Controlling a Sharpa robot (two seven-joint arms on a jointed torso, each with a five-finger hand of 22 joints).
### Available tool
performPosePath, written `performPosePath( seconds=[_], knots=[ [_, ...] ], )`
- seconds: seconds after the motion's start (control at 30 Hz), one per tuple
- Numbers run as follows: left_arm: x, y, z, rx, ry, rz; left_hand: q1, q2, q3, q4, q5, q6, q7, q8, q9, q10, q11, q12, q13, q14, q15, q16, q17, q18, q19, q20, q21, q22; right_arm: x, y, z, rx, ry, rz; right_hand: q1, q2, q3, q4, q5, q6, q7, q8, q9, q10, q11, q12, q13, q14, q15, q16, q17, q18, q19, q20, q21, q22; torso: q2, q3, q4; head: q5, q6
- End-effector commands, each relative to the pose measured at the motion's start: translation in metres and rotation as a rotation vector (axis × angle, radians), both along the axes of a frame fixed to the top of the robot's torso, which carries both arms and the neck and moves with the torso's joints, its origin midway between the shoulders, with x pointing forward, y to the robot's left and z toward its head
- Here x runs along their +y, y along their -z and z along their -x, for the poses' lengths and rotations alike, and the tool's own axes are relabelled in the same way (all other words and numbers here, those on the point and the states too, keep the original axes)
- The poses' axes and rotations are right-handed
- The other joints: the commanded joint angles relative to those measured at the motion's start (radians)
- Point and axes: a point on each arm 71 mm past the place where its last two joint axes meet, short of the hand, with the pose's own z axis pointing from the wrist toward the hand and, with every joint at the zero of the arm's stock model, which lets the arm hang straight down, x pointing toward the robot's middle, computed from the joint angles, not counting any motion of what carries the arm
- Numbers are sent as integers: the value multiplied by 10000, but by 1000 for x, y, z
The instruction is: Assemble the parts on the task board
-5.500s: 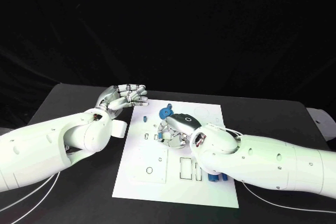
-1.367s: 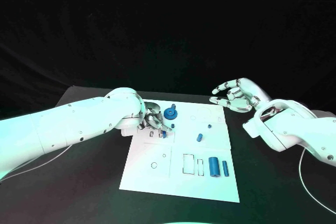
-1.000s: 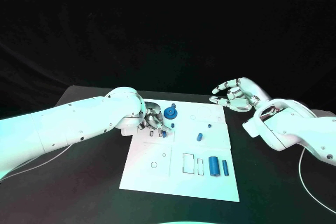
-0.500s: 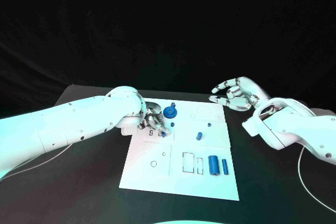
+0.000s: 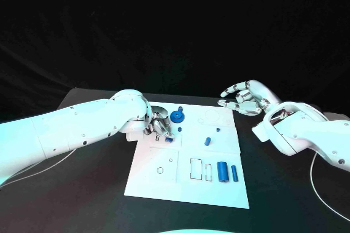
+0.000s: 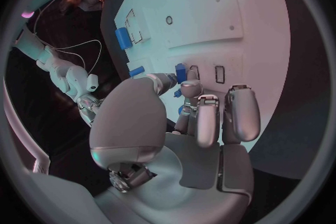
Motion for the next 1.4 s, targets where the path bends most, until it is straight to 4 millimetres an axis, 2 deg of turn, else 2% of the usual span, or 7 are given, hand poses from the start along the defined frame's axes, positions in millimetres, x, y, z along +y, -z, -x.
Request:
performPosePath(
  seconds=[0.03, 0.3, 0.47, 0.73, 0.9, 1.4],
  knots=[
    [-1, -1, 2, 263, -334, 691, -116, 13, 1713, -1682, 39, -27, -14, 54, 556, 82, -8, 23, 40, 922, -57, 16, 2218, -127, -6, 45, 49, 10, 0, 0, 0, -43, -36, 94, 62, -25, 54, 20, 69, 67, -15, 36, 15, 51, -31, 45, 750, 775, -38, -32, 1410, 165, 540, -59, -62, 2008, -4, 8, 4, 4, 48],
    [7, -6, 5, 118, -708, 1153, -376, -37, 1990, -1933, 109, 39, -38, 129, 711, 220, -32, 145, 174, 923, -76, 18, 2219, -124, -10, 34, 50, 14, -1, 0, 0, -51, -22, 96, 57, -28, 54, 25, 85, 67, -15, 39, 14, 40, -30, 32, 737, 771, -38, -38, 1392, 169, 531, -60, -76, 1998, -1, 5, 10, -16, 95],
    [9, -8, 5, -312, -690, 1102, -745, -186, 2303, -2215, 502, 180, -107, 249, 926, 549, -100, 494, 580, 930, -134, 27, 2227, -124, -4, -28, 63, 39, -1, 0, 1, -56, -21, 96, 57, -28, 54, 25, 85, 67, -15, 39, 14, 40, -30, 32, 737, 771, -38, -38, 1392, 169, 531, -60, -76, 1998, 5, 4, 21, -35, 101],
    [11, -6, 4, -940, -383, 622, -969, -275, 2438, -2329, 742, 253, -162, 359, 1079, 734, -149, 719, 818, 955, -177, 85, 2298, -146, 54, -77, 126, 164, -1, 1, 1, -51, -46, 94, 57, -28, 54, 25, 85, 67, -15, 39, 14, 40, -30, 32, 737, 771, -38, -38, 1392, 169, 531, -60, -76, 1998, 16, 3, -7, -17, 93],
    [9, -2, 4, -1161, -286, 250, -1104, -308, 2474, -2344, 792, 317, -211, 452, 1170, 863, -189, 862, 958, 967, -205, 113, 2333, -152, 70, -104, 144, 200, -1, 1, 1, -46, -53, 95, 57, -28, 54, 25, 85, 67, -15, 39, 14, 40, -30, 32, 737, 771, -38, -38, 1392, 169, 531, -60, -76, 1998, 16, -9, -2, -10, 77],
    [4, 7, 7, -1198, -50, -258, -1243, -316, 2519, -2321, 787, 341, -258, 545, 1261, 927, -228, 924, 985, 985, -233, 156, 2389, -154, 74, -132, 149, 211, -1, 3, 1, 139, -51, -60, 12, -36, 52, 55, 133, 64, -14, 52, 13, 36, -29, 28, 731, 771, -39, -40, 1390, 173, 522, -63, -94, 1986, 27, -4, 0, 2, 14]
  ],
)
